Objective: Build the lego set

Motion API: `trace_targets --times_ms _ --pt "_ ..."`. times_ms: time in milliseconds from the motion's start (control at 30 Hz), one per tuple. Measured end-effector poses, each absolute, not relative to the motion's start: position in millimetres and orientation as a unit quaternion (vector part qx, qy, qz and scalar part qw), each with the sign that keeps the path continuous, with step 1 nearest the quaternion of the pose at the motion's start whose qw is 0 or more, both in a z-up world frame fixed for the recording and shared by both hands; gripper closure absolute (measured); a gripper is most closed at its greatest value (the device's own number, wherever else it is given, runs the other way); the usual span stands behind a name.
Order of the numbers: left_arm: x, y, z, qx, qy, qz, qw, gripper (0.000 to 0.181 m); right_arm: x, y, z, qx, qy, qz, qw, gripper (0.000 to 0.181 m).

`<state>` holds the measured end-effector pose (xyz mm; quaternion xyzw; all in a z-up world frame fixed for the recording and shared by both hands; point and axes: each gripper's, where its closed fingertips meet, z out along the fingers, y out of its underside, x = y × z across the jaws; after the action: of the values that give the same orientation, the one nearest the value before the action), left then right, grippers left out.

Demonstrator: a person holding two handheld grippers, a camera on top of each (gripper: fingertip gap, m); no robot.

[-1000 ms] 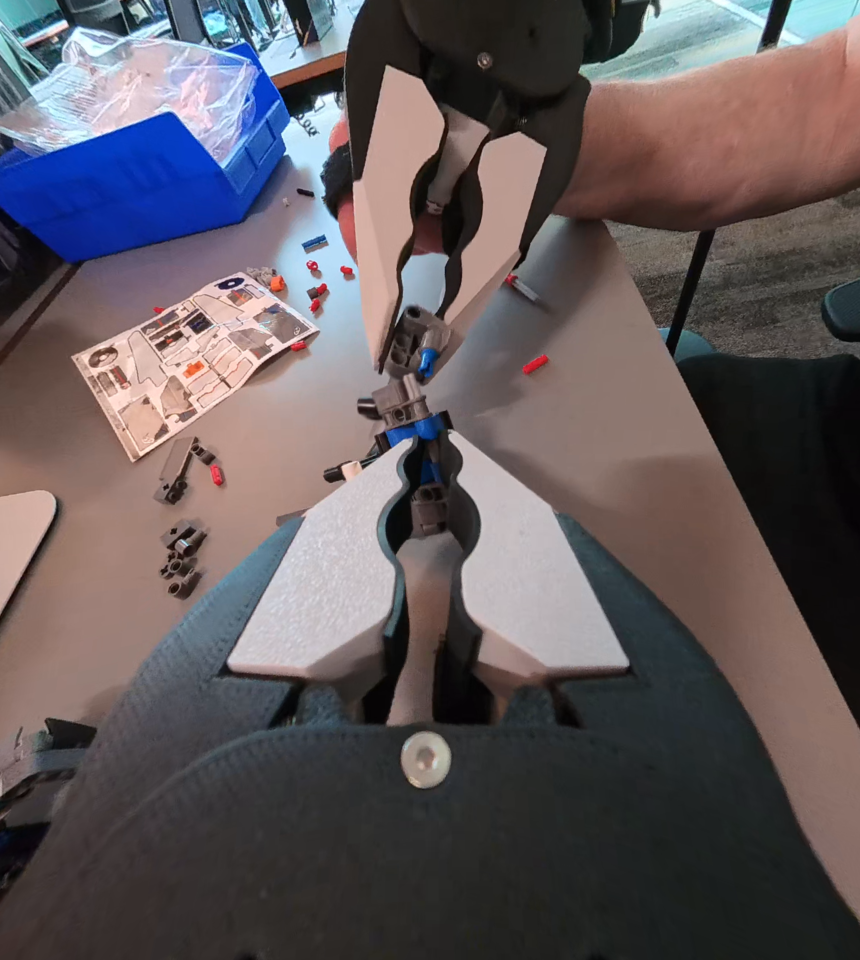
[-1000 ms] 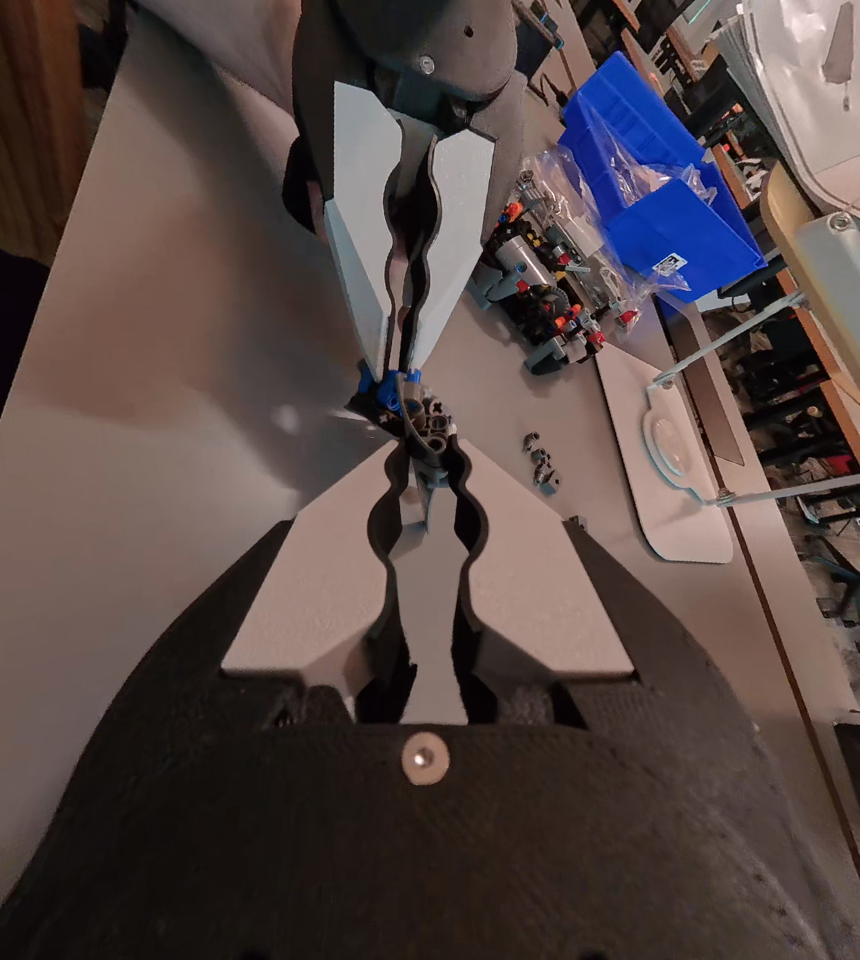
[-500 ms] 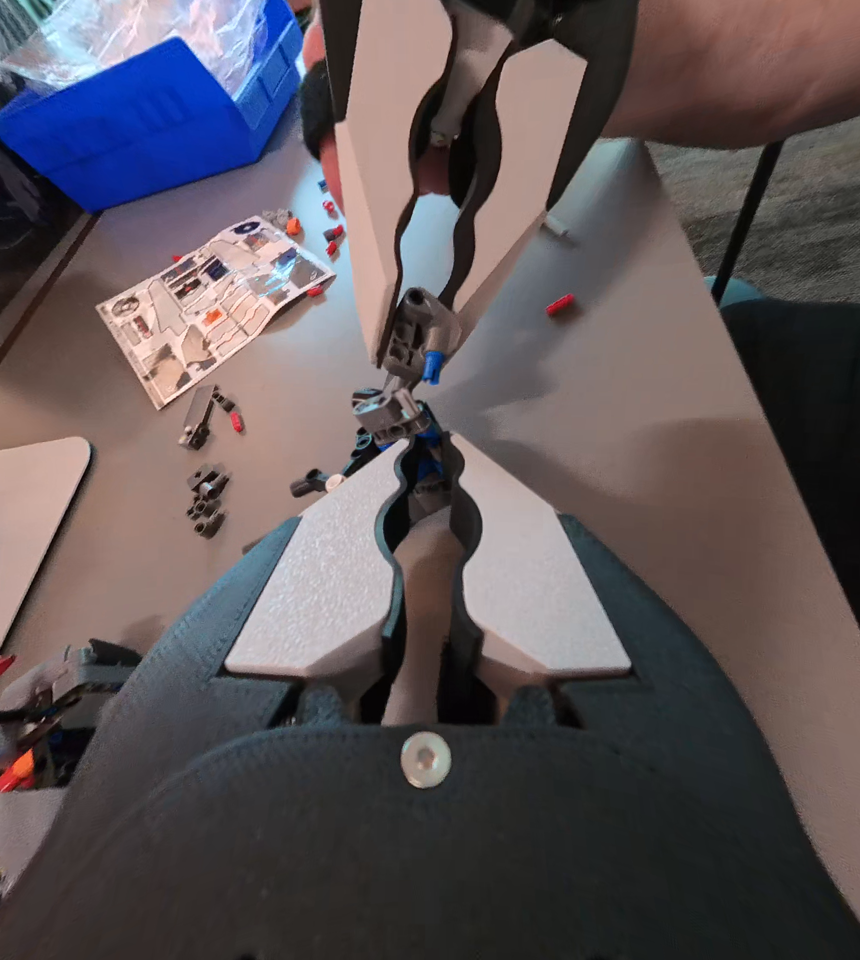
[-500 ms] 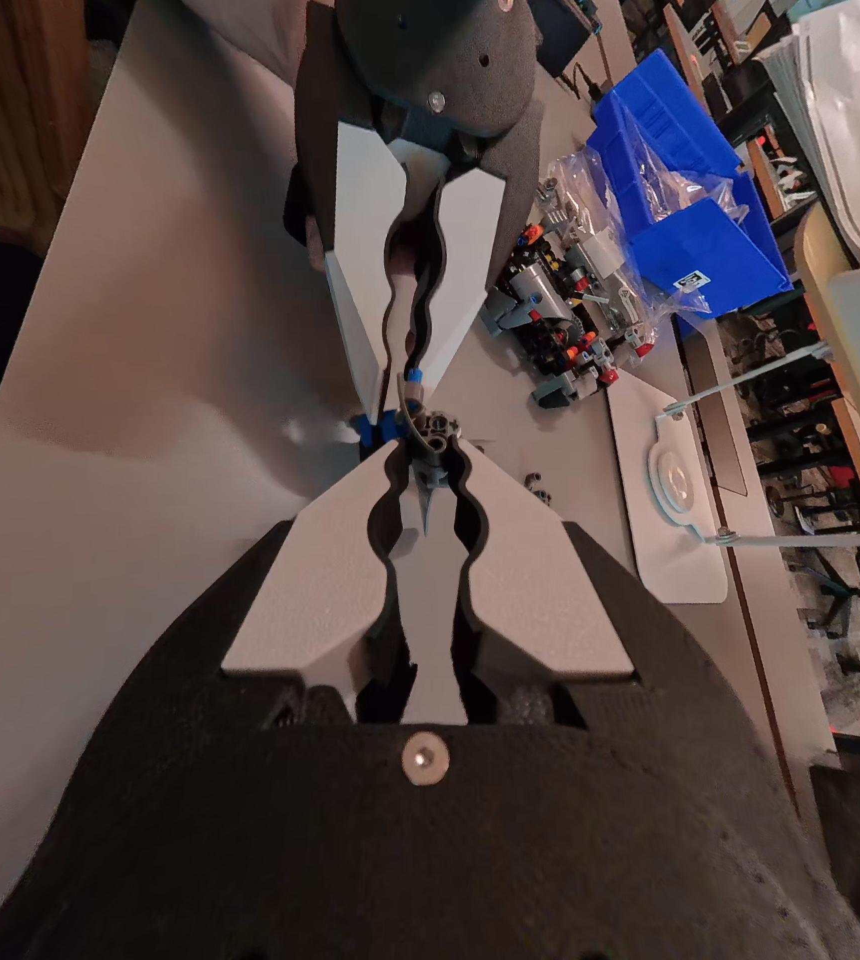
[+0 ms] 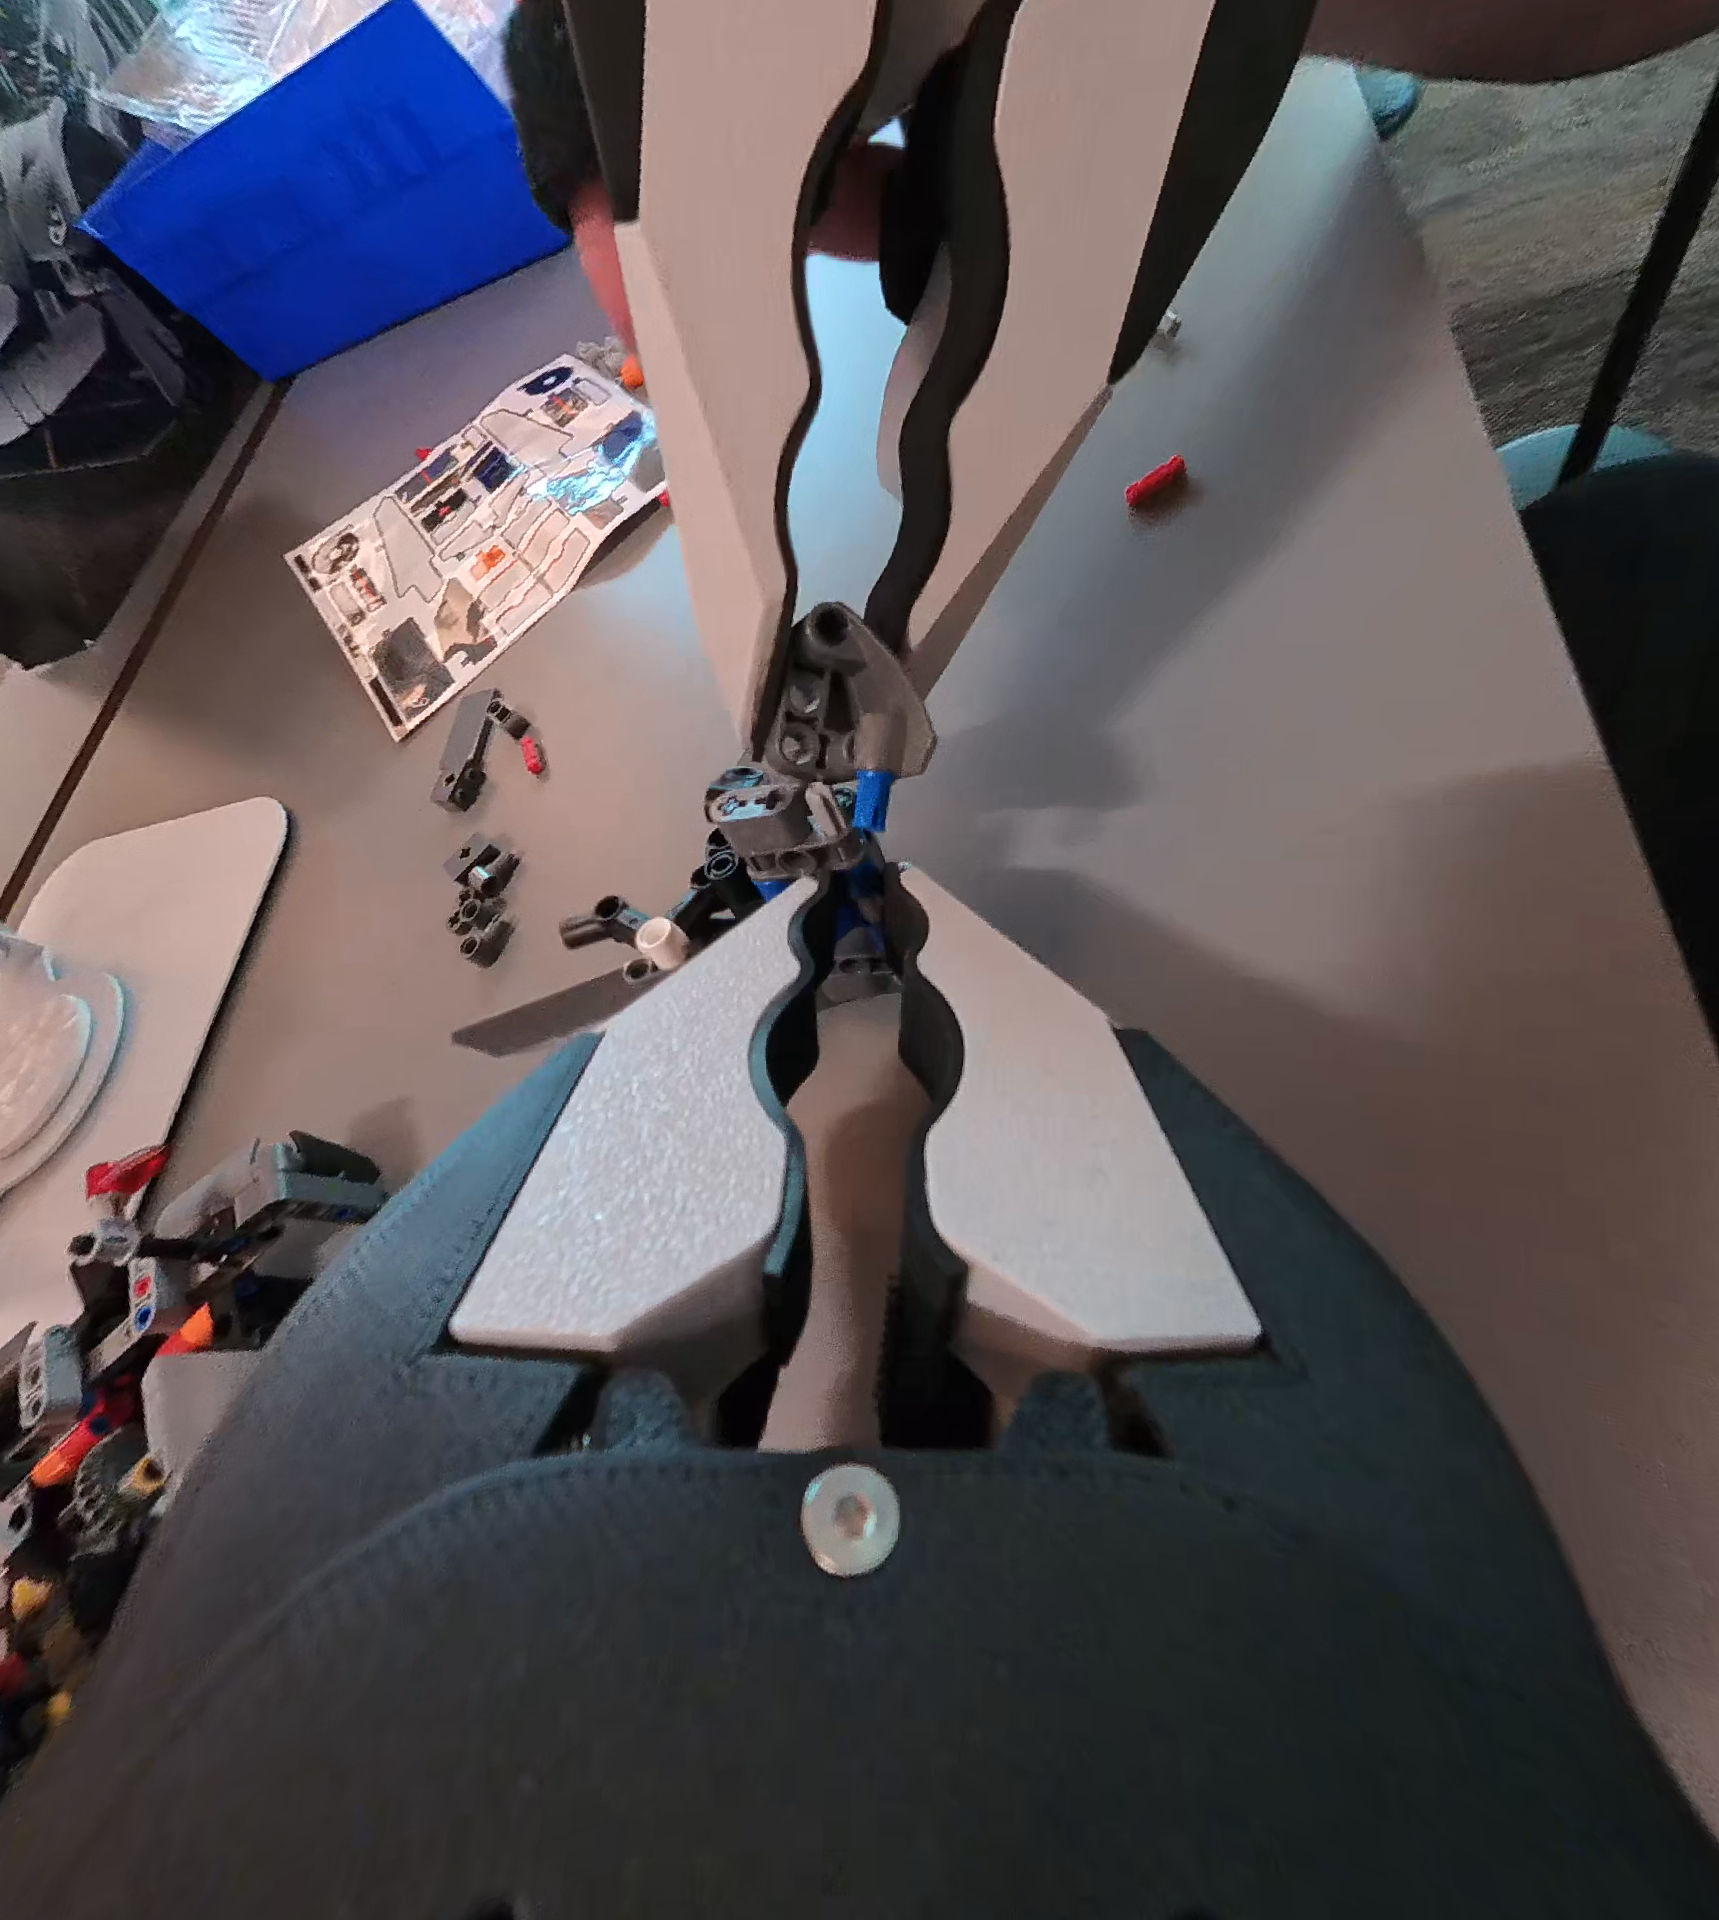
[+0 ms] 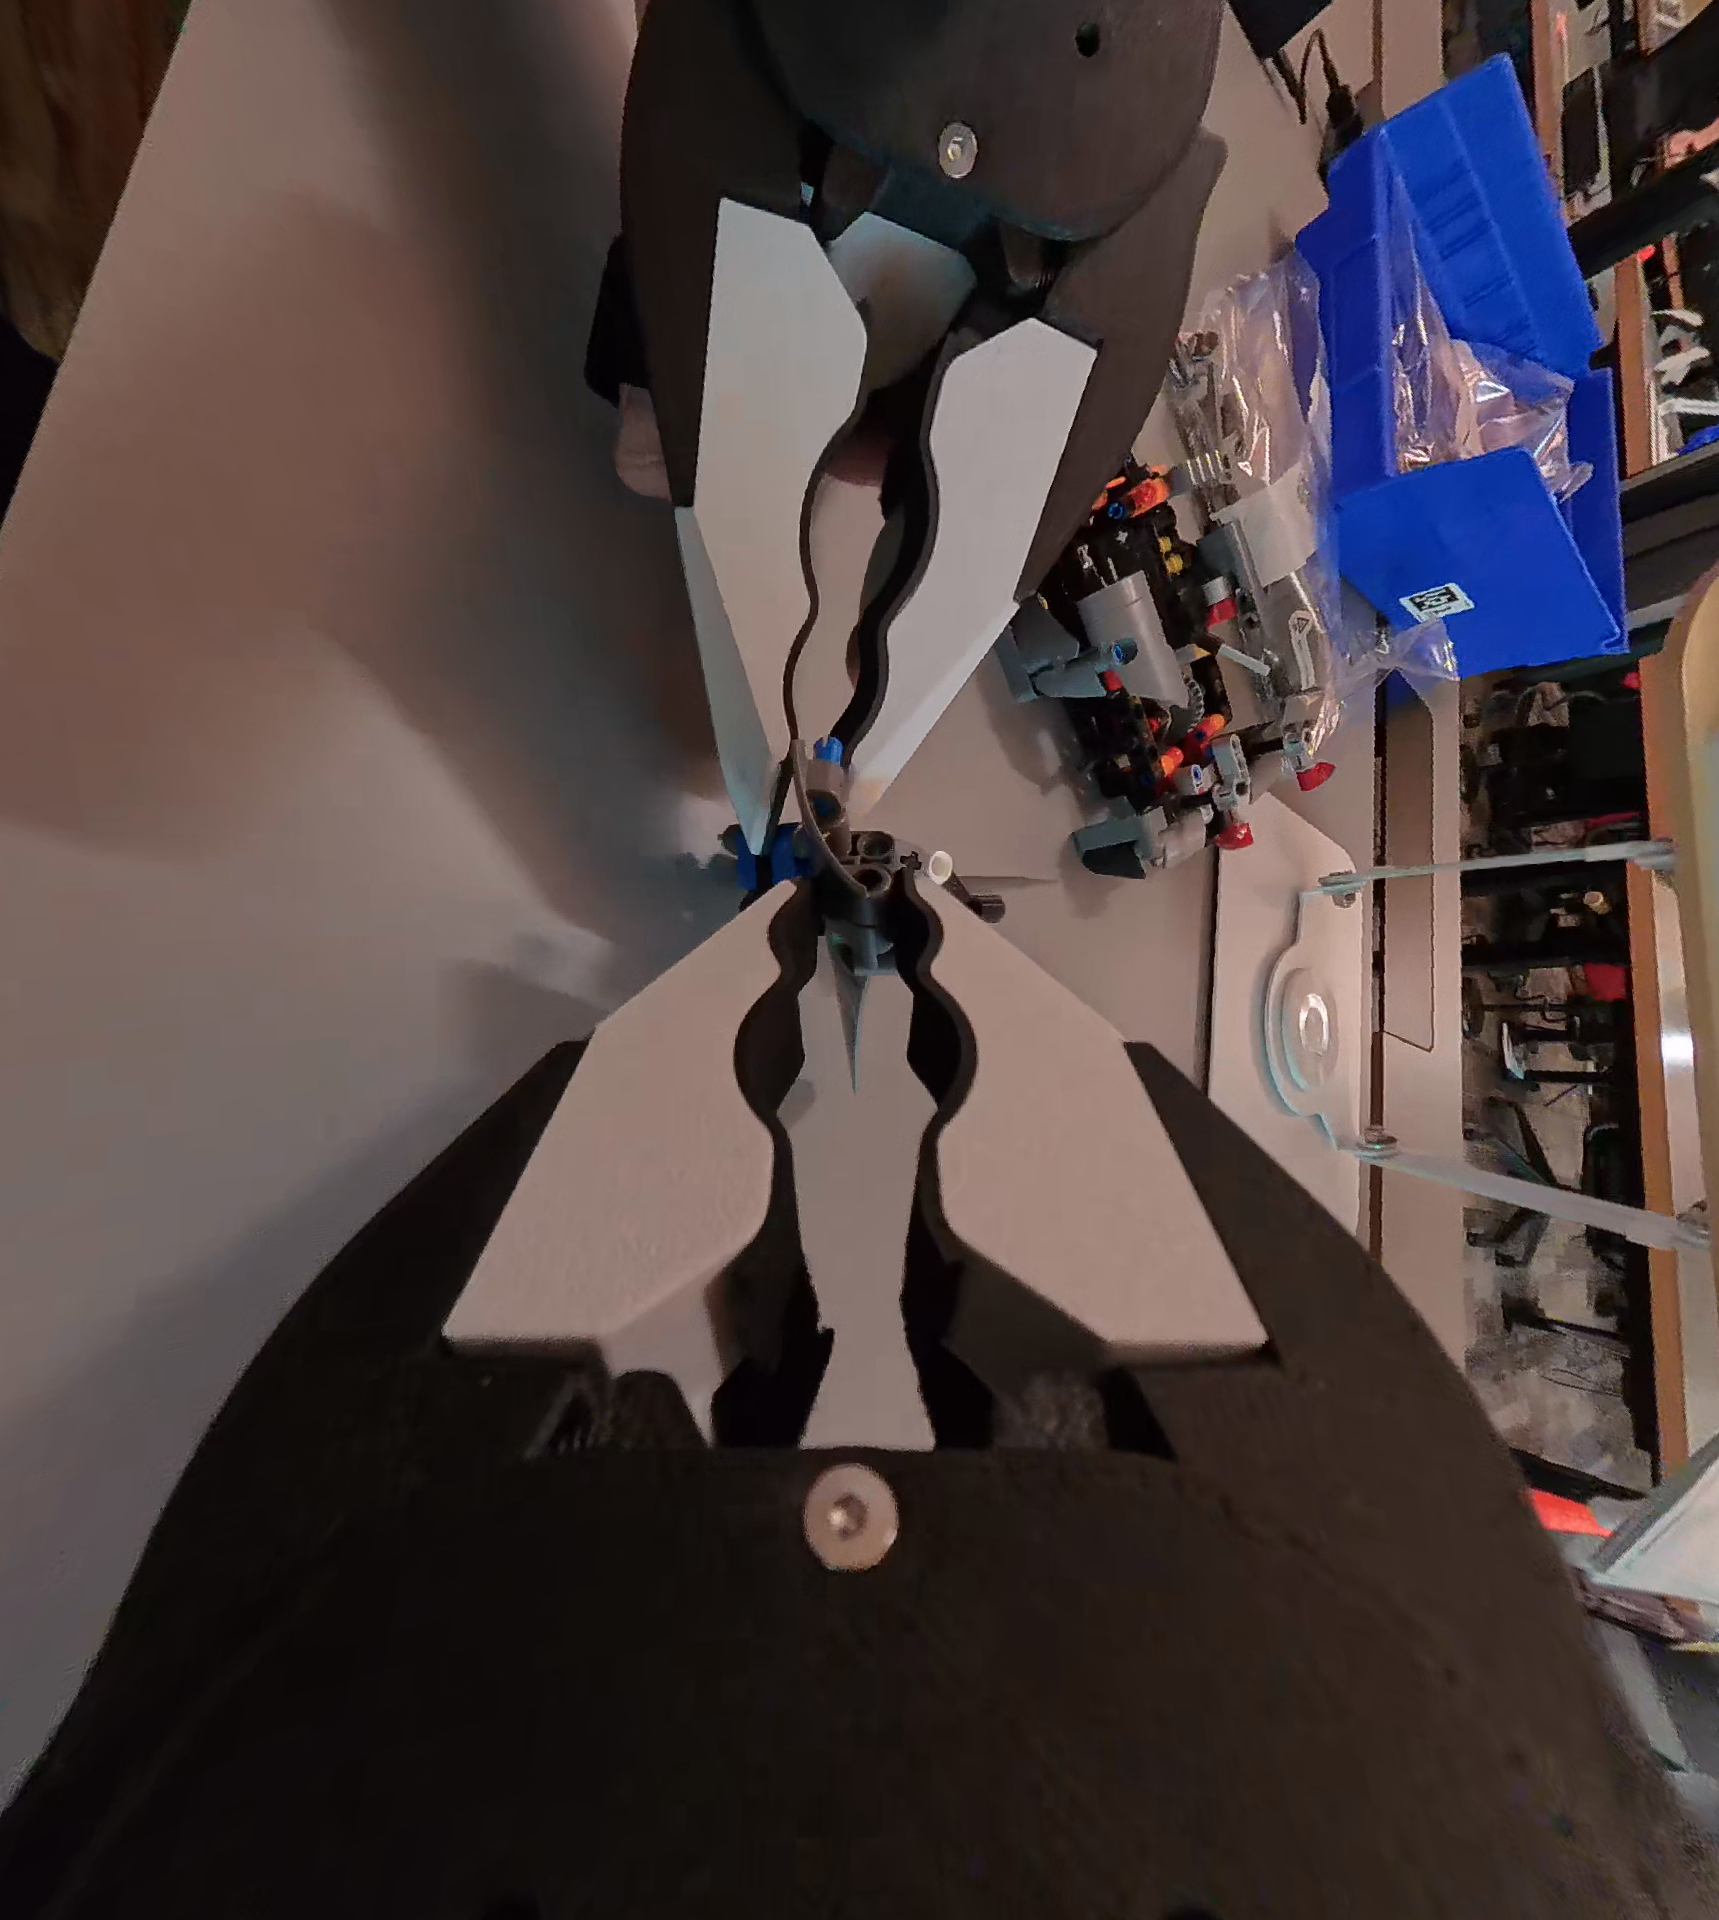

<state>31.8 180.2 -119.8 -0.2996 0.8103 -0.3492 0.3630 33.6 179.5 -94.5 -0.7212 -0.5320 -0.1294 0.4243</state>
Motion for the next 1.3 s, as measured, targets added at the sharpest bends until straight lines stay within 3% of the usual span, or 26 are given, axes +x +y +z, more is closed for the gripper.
trace_targets --times_ms 1000,1300 --pt "-11 221 -113 -0.342 0.763 -0.285 0.468 0.177 -18 212 -91 -0.761 -0.524 -0.064 0.378 0.169" --pt "-27 216 -102 -0.339 0.755 -0.350 0.439 0.177 -12 205 -75 -0.749 -0.531 -0.068 0.390 0.169"
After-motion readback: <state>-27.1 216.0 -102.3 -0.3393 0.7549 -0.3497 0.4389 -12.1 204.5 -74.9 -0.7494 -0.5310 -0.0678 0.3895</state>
